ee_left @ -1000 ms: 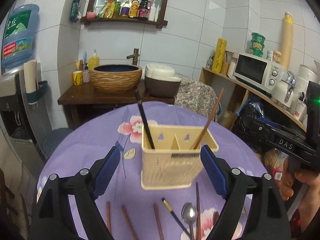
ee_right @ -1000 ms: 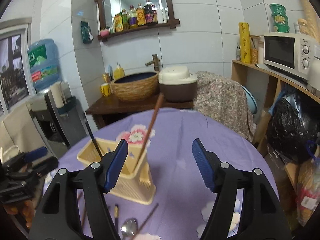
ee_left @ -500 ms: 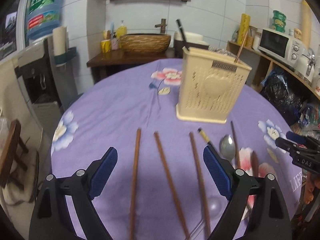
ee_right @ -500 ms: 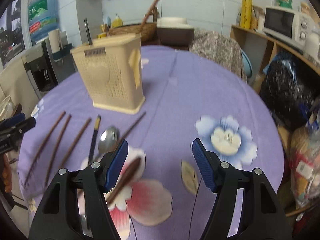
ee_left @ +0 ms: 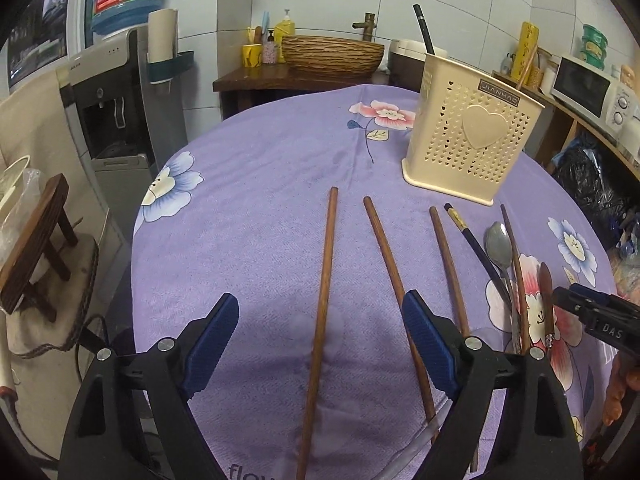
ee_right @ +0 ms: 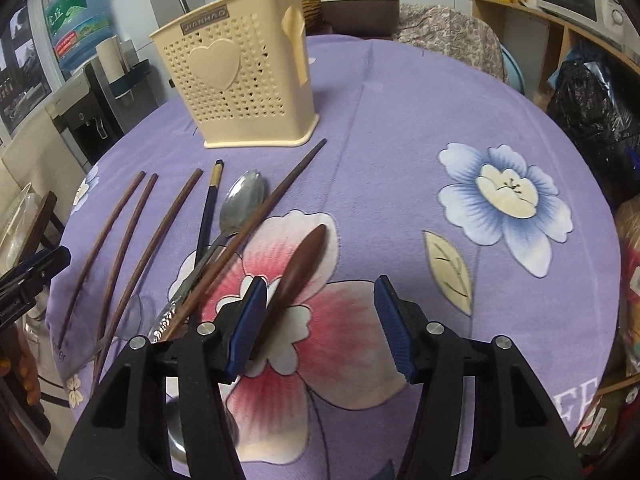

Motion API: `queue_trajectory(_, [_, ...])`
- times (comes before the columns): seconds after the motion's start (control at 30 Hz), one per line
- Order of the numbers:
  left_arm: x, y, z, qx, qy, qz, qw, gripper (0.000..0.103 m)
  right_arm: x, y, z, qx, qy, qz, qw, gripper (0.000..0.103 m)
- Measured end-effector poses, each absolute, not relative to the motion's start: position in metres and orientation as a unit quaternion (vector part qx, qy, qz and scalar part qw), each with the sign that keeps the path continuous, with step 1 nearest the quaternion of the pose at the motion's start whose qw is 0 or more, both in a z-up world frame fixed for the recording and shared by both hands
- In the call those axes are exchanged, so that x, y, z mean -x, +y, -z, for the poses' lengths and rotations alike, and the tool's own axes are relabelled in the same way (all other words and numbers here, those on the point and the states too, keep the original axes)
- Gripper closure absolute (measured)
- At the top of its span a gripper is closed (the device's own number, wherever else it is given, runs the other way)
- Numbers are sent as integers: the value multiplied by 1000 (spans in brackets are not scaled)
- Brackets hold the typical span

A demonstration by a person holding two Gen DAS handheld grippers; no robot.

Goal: Organize utensils
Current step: 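Grasp a brown chopstick with left tool while right tool grasps wooden-handled spoon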

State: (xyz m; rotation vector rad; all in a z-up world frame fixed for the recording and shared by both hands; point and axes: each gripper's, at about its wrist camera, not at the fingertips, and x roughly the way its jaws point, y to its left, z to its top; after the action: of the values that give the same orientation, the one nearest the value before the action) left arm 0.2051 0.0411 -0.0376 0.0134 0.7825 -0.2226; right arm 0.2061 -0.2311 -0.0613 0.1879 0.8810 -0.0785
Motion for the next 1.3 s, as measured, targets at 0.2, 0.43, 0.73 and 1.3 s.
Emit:
queue_trajectory(0.2, [-202, 40, 37, -3, 376, 112, 920, 21, -218, -220, 67, -79, 438, 58, 893, 60])
queue_trajectory(0.43, [-207, 40, 38, -8, 379, 108, 919, 21, -232, -209, 68, -45, 435, 76, 896, 75])
queue_trajectory(0.73, [-208, 43, 37, -3, 379, 106, 919, 21, -230, -207, 67, -8, 431, 49, 901, 80])
queue_trajectory(1.3, [-266, 17, 54, -59, 437, 131, 888, 47, -219, -221, 68, -5, 443, 39, 896, 85])
